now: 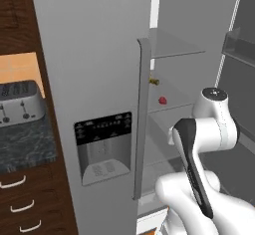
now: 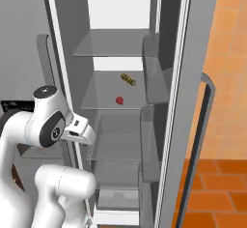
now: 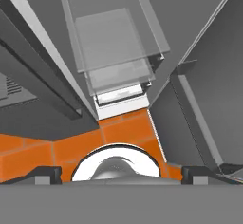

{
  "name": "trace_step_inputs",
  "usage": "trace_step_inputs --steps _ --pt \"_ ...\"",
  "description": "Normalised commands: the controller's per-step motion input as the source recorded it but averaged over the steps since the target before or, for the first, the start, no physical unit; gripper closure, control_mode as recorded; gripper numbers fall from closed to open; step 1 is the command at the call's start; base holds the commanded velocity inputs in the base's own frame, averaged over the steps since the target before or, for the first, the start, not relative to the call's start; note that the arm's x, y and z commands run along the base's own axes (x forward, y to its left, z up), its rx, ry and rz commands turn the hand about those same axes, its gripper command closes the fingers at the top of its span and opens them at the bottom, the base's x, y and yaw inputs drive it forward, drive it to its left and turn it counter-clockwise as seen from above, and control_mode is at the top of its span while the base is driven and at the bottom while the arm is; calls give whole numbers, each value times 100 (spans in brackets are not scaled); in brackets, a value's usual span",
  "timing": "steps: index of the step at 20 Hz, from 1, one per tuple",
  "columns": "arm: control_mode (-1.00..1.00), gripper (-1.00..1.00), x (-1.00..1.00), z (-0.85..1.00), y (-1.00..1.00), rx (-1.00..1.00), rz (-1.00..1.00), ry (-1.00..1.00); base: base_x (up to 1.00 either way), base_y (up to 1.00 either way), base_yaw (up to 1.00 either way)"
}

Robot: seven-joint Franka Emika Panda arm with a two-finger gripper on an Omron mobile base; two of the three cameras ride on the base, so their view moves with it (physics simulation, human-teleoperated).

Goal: Take the strawberry from the fridge and place it on top of the pancake, located on the dining counter.

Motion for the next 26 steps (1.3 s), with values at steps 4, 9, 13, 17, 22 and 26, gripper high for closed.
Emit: trace_step_inputs --steps 4,9,13,17,22,26 --pt "100 -100 0 0 0 0 0 0 49 -17 17" --pt "100 -100 0 0 0 0 0 0 22 -30 19" --pt "100 -100 0 0 0 0 0 0 12 -43 8" --pt "100 -100 0 0 0 0 0 0 1 -54 0" --pt "100 -100 0 0 0 0 0 0 12 -14 0" --pt "100 -100 0 0 0 0 0 0 14 0 0"
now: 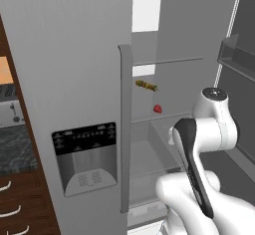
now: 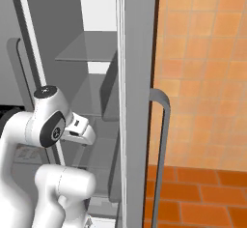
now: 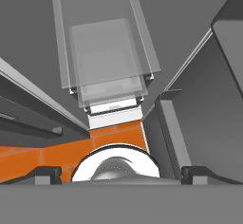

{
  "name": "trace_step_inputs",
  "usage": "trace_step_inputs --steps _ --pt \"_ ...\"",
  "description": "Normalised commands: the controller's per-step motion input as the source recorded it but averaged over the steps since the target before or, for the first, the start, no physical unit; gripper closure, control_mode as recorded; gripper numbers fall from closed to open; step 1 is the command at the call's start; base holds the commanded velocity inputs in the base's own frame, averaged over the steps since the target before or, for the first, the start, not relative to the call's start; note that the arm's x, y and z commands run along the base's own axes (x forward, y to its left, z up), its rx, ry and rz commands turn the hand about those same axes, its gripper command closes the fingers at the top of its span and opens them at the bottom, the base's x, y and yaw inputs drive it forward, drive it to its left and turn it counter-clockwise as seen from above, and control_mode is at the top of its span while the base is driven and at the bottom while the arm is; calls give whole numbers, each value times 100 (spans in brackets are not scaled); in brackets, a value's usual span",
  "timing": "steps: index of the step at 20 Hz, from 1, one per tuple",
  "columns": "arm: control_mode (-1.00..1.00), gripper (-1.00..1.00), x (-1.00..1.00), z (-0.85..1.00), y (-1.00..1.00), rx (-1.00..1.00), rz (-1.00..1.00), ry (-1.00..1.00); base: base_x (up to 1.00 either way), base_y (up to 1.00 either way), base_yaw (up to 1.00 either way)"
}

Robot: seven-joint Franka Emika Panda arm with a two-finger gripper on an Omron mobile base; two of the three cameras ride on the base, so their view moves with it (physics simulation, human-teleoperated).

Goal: Take the strawberry from the fridge and place it on top of the pancake, located on the dining counter.

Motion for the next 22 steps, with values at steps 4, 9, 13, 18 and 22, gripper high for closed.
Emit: trace_step_inputs --steps 4,9,13,18,22 --pt "100 -100 0 0 0 0 0 0 6 0 0" --pt "-100 -100 6 0 0 0 0 0 14 0 0" --pt "-100 -100 45 0 0 0 2 0 0 0 0" --pt "-100 -100 62 0 0 0 10 -11 0 0 0" --pt "-100 -100 64 7 1 0 12 -25 0 0 0"
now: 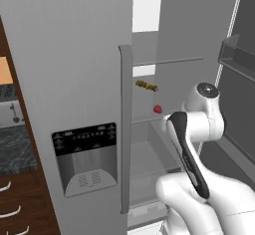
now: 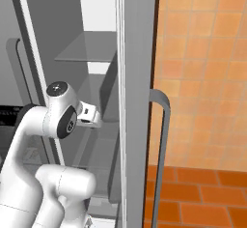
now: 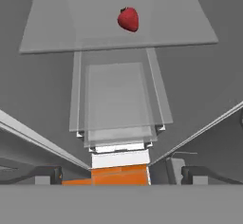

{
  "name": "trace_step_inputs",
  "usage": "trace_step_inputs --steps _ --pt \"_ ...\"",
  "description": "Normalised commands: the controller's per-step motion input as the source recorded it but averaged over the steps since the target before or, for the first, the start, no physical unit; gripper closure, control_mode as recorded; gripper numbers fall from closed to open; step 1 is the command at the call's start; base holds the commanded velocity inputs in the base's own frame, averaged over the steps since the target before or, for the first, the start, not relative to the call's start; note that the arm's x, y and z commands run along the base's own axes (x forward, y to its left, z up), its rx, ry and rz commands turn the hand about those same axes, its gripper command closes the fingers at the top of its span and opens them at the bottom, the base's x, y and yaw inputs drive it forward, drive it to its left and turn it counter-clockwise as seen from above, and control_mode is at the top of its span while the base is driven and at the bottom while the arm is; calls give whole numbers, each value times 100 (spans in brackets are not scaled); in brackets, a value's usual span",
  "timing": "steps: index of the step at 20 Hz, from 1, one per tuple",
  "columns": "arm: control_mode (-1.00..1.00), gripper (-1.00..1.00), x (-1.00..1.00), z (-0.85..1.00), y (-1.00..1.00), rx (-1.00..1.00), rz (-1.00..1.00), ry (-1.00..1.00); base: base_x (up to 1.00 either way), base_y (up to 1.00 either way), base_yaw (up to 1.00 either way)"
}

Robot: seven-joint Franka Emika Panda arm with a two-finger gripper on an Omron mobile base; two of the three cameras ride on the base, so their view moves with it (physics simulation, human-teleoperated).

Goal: Take the strawberry from the fridge and place it on top of the pancake, located on the dining counter.

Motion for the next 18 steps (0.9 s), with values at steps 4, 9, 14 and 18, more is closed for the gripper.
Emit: trace_step_inputs --steps 4,9,14,18 --pt "-100 -100 37 16 0 -6 10 -30 0 0 0" --pt "-100 -100 33 18 0 0 6 -13 0 0 0" --pt "-100 -100 41 6 0 0 0 6 0 0 0" --pt "-100 -100 55 0 0 0 0 2 0 0 0"
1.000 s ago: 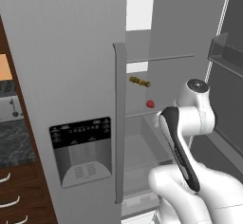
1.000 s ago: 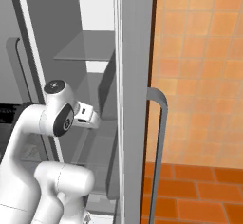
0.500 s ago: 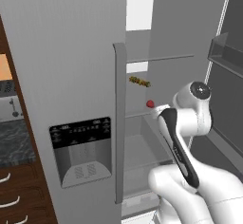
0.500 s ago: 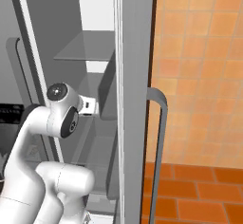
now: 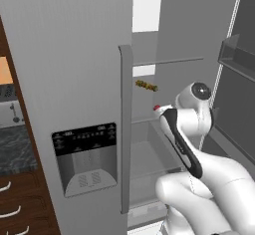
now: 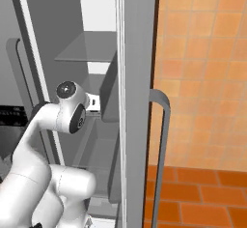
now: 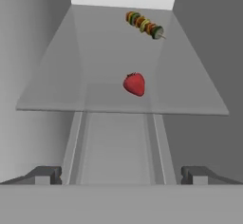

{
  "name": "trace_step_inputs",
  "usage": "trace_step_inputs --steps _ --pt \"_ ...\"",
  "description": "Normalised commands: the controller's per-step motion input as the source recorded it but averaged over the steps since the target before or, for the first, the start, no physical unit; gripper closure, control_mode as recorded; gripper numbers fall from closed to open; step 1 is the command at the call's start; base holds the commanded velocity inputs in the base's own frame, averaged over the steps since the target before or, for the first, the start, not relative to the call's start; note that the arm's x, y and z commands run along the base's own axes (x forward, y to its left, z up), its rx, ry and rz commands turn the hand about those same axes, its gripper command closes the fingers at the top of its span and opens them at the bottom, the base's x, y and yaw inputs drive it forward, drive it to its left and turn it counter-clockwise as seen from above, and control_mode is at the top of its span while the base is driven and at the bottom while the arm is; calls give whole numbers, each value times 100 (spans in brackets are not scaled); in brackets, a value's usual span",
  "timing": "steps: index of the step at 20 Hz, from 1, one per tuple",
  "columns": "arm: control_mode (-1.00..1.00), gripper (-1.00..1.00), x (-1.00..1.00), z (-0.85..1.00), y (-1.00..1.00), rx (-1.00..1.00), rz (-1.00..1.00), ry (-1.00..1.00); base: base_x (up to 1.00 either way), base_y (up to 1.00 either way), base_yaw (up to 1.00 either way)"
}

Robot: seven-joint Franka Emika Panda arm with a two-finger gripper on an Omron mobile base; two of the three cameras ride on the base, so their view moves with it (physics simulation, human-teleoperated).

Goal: Take the strawberry from the fridge and place it on top of the pancake, located on the dining counter.

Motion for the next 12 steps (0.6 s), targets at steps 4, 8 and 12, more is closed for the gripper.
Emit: trace_step_inputs --steps 4,8,12 --pt "-100 -100 65 0 -1 0 0 7 0 0 0" --pt "-100 -100 61 -14 -18 0 0 10 0 0 0" --pt "-100 -100 59 -14 -11 0 0 10 0 0 0"
